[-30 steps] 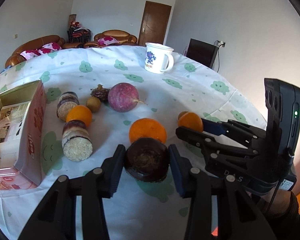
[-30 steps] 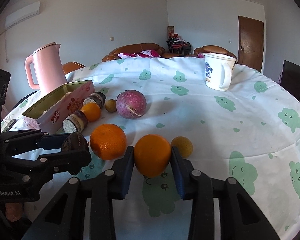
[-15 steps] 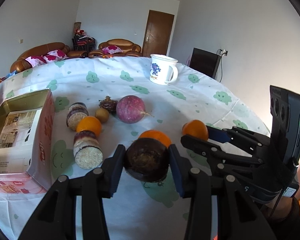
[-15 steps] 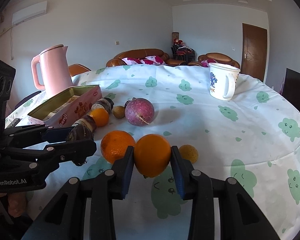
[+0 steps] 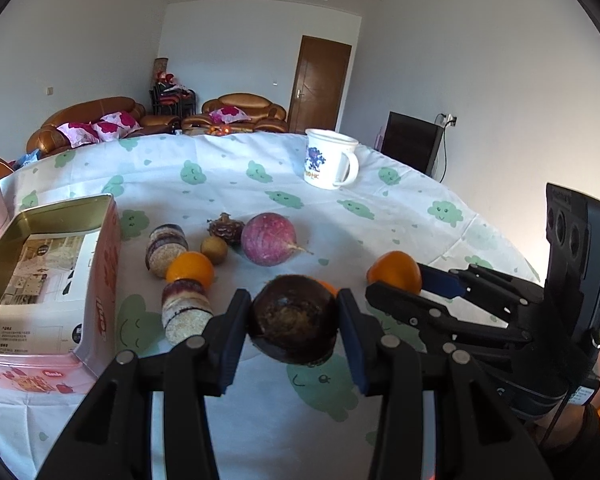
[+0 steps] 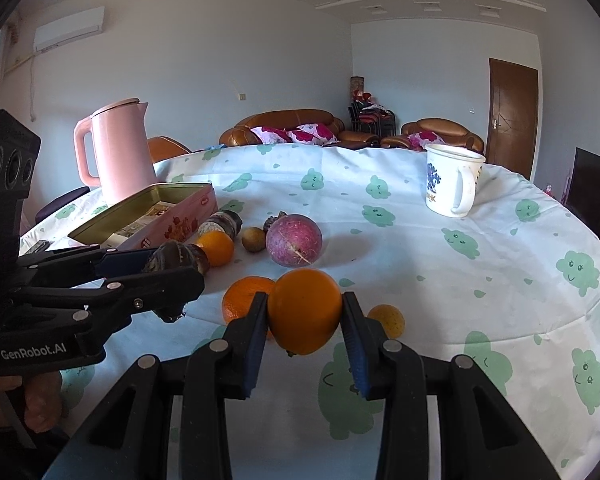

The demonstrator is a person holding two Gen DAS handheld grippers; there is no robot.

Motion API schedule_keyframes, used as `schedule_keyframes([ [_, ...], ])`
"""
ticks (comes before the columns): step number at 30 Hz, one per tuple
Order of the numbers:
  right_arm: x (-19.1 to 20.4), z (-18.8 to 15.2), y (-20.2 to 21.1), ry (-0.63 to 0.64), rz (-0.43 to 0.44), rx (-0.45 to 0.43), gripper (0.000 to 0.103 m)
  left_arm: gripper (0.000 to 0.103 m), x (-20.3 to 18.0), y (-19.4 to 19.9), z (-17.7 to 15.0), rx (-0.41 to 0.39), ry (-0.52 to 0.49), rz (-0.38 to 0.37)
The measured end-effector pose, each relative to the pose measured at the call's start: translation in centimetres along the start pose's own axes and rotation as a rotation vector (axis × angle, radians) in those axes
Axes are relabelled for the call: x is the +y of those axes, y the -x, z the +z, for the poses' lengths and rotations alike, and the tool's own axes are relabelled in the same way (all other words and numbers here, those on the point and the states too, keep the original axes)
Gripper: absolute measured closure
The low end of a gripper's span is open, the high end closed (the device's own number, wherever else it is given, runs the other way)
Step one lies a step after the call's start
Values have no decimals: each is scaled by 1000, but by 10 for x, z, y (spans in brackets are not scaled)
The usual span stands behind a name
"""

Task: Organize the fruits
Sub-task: 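Lift the dark fruit with the left gripper while the right gripper grasps and lifts the orange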

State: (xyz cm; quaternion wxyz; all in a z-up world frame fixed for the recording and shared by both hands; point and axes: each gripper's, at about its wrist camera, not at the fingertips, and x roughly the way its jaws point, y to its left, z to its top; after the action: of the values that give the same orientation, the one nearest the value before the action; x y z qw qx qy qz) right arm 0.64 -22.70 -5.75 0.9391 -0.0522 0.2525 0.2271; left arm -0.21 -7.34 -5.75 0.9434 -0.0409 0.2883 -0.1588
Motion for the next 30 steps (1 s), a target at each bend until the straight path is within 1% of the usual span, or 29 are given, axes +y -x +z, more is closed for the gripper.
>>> schedule_keyframes([
  [5,2,2,4,2,7,-21,65,58,0,4,1,-26,-6,17],
  [13,5,6,13,8,21,-59,65,58,2,10,4,-49,-1,24],
  [30,16,16,28,29,29,-110,65,58,6,29,9,-112,-11,62],
])
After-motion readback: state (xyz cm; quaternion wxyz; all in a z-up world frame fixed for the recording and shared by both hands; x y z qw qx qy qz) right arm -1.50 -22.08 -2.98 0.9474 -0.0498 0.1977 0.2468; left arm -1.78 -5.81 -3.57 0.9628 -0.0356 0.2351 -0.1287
